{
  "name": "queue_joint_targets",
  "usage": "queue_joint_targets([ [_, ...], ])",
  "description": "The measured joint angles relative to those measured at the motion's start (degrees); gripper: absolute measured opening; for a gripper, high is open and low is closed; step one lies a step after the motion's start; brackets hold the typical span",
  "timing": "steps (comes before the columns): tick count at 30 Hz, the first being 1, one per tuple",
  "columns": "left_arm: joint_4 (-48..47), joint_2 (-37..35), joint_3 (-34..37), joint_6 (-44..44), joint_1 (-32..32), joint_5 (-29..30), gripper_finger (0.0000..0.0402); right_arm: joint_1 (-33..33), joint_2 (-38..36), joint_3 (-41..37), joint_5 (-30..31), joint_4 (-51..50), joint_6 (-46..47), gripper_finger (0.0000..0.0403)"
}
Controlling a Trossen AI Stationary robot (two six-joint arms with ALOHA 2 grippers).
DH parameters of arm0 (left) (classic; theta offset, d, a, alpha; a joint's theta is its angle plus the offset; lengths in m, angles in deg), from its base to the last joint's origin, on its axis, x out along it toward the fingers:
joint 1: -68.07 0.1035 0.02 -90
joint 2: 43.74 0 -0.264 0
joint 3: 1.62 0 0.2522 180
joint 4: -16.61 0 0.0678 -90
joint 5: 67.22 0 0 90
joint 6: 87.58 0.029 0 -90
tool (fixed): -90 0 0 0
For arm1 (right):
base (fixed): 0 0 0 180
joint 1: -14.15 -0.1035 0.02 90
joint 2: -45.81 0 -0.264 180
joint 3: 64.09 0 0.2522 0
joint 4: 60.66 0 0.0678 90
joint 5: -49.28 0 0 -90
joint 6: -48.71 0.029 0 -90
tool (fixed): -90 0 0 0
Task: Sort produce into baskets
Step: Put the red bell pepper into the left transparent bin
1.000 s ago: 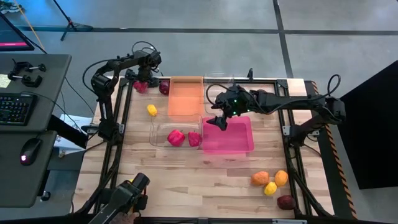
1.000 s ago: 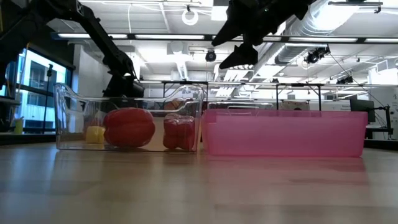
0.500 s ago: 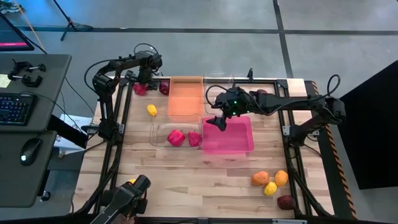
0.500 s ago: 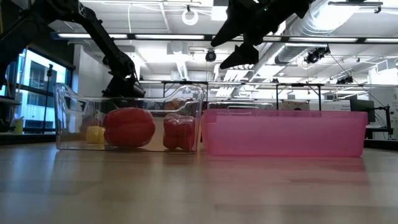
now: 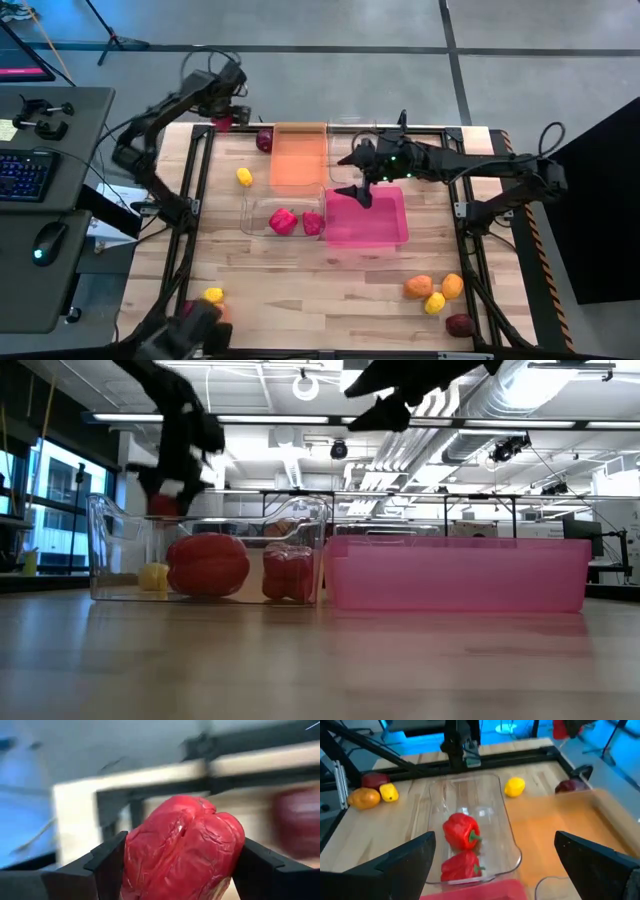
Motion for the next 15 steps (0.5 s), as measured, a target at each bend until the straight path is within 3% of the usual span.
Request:
queue_joint_targets([
  [6, 12.4, -14.9, 6.1, -4.9, -13.7, -13.1, 0.0274, 1.2, -3.8, 0.0, -0.1, -3.0, -3.0, 0.0399],
  [15, 20.3, -25.3, 18.7, -20.6, -48.4, -15.0, 0.0277, 3.0, -6.1, 0.0, 0.0, -8.5, -3.1, 0.0399],
])
